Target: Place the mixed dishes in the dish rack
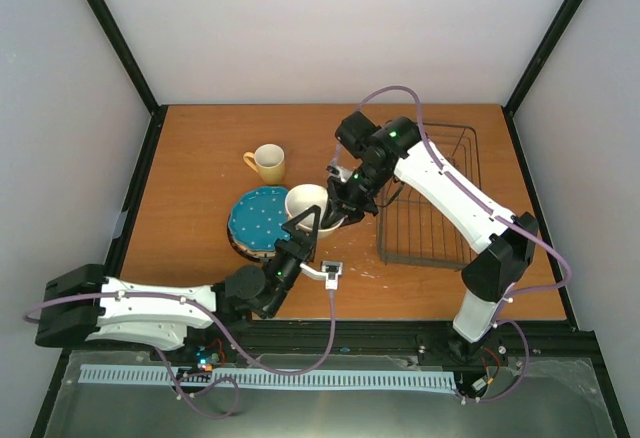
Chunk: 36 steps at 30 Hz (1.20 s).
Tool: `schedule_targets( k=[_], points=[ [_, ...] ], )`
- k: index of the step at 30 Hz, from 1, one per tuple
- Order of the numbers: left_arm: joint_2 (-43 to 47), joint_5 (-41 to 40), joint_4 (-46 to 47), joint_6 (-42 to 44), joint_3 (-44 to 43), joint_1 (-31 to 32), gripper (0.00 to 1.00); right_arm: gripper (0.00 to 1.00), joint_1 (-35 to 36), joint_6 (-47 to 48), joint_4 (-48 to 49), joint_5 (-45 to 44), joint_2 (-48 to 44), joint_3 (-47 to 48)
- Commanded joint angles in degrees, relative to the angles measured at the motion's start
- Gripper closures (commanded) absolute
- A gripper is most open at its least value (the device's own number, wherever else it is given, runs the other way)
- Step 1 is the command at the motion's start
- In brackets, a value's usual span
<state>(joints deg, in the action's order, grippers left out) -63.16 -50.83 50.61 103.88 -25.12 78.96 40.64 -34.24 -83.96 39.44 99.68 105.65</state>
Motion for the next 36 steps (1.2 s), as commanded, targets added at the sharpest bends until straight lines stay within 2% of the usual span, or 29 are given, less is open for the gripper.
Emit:
schedule_targets(
  k=[1,5,6,9,11,15,20,22,30,32,35,36],
  points=[
    [2.2,-4.0,-13.6,-7.5,-1.0,-1.3,0.00,0.97,2.9,0.1,-2.3,8.2,-4.6,1.0],
    [2.8,-3.8,-16.4,-9.1,-1.3,-1.3,0.05,0.97,3.9,-0.4,-2.3,8.4,-4.1,1.9],
    [2.6,-3.8,-16.7,-9.3,-1.5,-1.3,0.10,0.97,4.1,-0.5,-2.3,8.4,-4.0,2.1],
    [2.0,-3.3,-17.2,-9.7,-2.1,-1.3,0.43,0.97,4.3,-0.5,-2.3,8.5,-3.5,2.5],
    [1.4,-3.1,-17.2,-9.9,-2.6,-1.3,0.58,0.97,4.3,-0.3,-2.3,8.4,-3.2,2.7],
    [0.2,-3.3,-18.8,-11.8,-4.2,-1.3,0.75,0.97,4.4,0.2,-2.3,8.4,-3.0,2.1],
    [-0.4,-3.7,-24.1,-15.9,-6.4,-1.3,0.89,0.97,4.4,0.8,-2.3,8.3,-2.8,1.6],
    [-0.4,-4.0,-24.4,-16.0,-6.6,-1.3,0.98,0.97,4.4,1.2,-2.3,8.2,-2.8,1.2],
    [0.5,-5.2,-34.2,-24.6,-10.1,-1.2,0.99,0.96,4.2,2.8,-2.3,7.6,-1.6,1.8],
    [0.9,-5.3,-35.6,-25.8,-10.7,-1.1,0.99,0.86,4.0,3.2,-2.3,7.4,-1.1,2.5],
    [1.7,-5.0,-36.6,-26.6,-11.0,-1.0,0.99,0.82,3.1,3.6,-2.2,6.7,-0.5,3.3],
    [1.9,-4.8,-36.7,-26.7,-10.8,-1.0,0.99,0.78,2.8,4.0,-2.2,6.6,-0.3,3.5]
  ],
)
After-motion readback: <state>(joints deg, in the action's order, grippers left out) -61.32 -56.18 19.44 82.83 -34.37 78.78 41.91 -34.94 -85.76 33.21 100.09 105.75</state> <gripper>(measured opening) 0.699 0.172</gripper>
